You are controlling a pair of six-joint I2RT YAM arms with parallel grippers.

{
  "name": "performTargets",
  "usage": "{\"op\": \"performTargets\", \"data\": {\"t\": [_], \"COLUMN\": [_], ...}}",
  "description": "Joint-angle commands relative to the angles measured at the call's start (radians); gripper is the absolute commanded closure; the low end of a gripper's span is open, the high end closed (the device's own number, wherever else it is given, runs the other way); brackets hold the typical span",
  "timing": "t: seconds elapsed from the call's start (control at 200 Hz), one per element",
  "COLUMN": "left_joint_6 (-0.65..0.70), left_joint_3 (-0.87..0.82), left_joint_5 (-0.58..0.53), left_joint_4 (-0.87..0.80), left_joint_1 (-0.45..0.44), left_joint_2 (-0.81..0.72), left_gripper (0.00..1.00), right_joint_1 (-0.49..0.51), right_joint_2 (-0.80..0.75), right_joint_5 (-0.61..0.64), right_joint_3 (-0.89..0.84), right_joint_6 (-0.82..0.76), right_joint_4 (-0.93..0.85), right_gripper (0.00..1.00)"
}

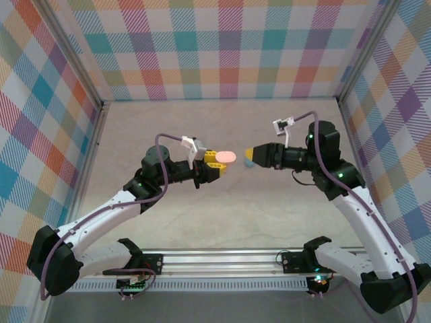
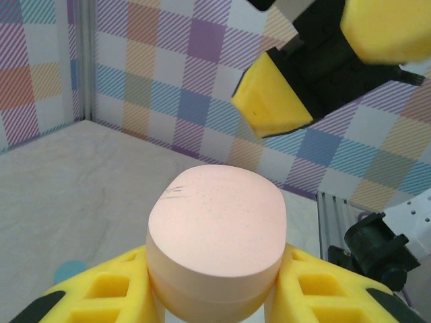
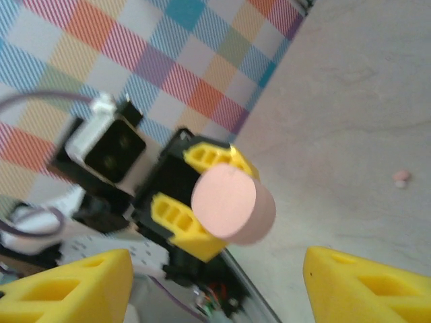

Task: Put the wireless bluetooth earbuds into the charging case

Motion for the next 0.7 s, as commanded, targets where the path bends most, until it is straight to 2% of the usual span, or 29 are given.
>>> {"op": "performTargets", "data": {"t": [0.0, 0.135, 0.37, 0.485, 0.695], "left_joint_6": [0.023, 0.005, -0.009, -0.013, -0.013], "left_joint_3": [0.044, 0.044, 0.043, 0.044, 0.048], "left_joint_5": [0.007, 0.021, 0.029, 0.036, 0.039], "left_joint_4": [-0.037, -0.039, -0.037, -0.034, -0.035], "left_joint_1": [0.004, 0.004, 0.004, 0.003, 0.003], "left_joint_2": [-0.015, -0.011, -0.009, -0.005, -0.004], "left_gripper": [0.7, 0.7, 0.7, 0.7, 0.7], "right_joint_1": [0.071, 0.166, 0.176, 0.176, 0.175], "right_joint_2": [0.006, 0.037, 0.096, 0.117, 0.138], "right_joint_5": [0.12, 0.238, 0.313, 0.311, 0.234], "right_joint_3": [0.035, 0.069, 0.122, 0.135, 0.132], "right_joint_6": [-0.299, -0.433, -0.458, -0.463, -0.469], "right_joint_4": [-0.193, -0.25, -0.23, -0.22, -0.203], "right_gripper": [0.32, 0.31, 0.31, 0.3, 0.3]}}
